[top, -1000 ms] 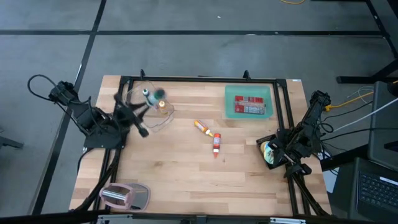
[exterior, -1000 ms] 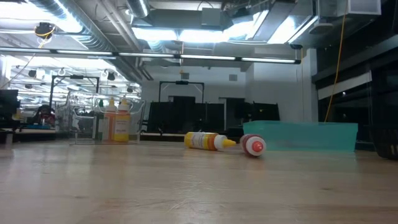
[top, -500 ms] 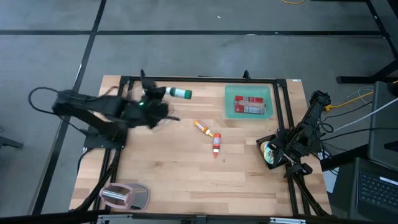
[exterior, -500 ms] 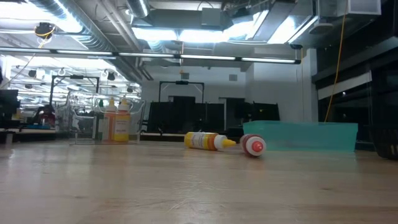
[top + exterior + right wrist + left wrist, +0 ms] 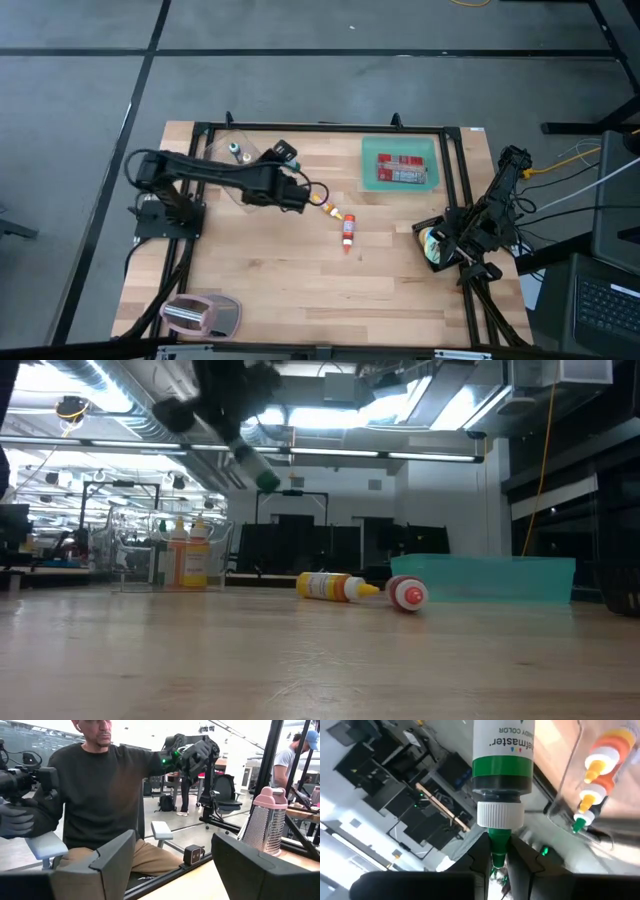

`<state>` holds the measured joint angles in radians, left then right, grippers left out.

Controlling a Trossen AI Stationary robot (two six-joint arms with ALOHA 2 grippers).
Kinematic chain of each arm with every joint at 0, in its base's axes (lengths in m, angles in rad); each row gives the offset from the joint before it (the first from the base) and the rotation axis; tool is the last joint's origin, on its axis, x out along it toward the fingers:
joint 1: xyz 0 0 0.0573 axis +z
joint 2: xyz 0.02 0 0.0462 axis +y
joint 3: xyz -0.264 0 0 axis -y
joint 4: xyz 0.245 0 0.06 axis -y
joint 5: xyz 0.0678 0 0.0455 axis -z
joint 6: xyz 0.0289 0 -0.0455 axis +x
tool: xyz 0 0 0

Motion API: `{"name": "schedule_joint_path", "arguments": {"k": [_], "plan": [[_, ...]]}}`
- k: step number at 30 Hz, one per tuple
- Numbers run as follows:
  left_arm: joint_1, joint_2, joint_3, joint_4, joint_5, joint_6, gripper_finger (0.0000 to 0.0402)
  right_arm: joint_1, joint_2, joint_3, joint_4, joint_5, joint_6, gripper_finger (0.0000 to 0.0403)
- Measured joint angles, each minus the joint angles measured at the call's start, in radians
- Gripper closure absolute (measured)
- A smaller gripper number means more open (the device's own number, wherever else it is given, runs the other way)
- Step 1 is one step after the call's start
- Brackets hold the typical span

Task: Pick & Place Food Item
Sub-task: Put the green food coloring bottle into the transparent bin

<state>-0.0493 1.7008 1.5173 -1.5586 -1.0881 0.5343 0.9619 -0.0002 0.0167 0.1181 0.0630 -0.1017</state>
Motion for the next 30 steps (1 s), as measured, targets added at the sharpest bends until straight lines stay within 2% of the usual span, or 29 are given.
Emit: {"name": "schedule_joint_path", "arguments": {"k": [7,16,24,27,30], "plan": [[0.023,0.033,0.000,-0.011,0.000,0.040,0.0368,0.000,0.000,0.000,-0.003,0.000,-0.011,0.0144],[0.053,-0.044,-0.005,-0.013,-0.054,0.134,0.0368,0.000,0.000,0.000,-0.003,0.000,-0.011,0.0144],[0.056,-0.054,-0.005,-0.013,-0.039,0.154,0.0368,0.000,0.000,0.000,-0.004,0.000,-0.011,0.0144],[0.071,-0.048,-0.006,-0.013,-0.070,0.160,0.0368,0.000,0.000,0.000,-0.004,-0.001,-0.010,0.0144],[0.091,-0.049,-0.005,-0.013,-0.155,0.158,0.0368,0.000,0.000,0.000,-0.004,-0.001,-0.011,0.0144]]}}
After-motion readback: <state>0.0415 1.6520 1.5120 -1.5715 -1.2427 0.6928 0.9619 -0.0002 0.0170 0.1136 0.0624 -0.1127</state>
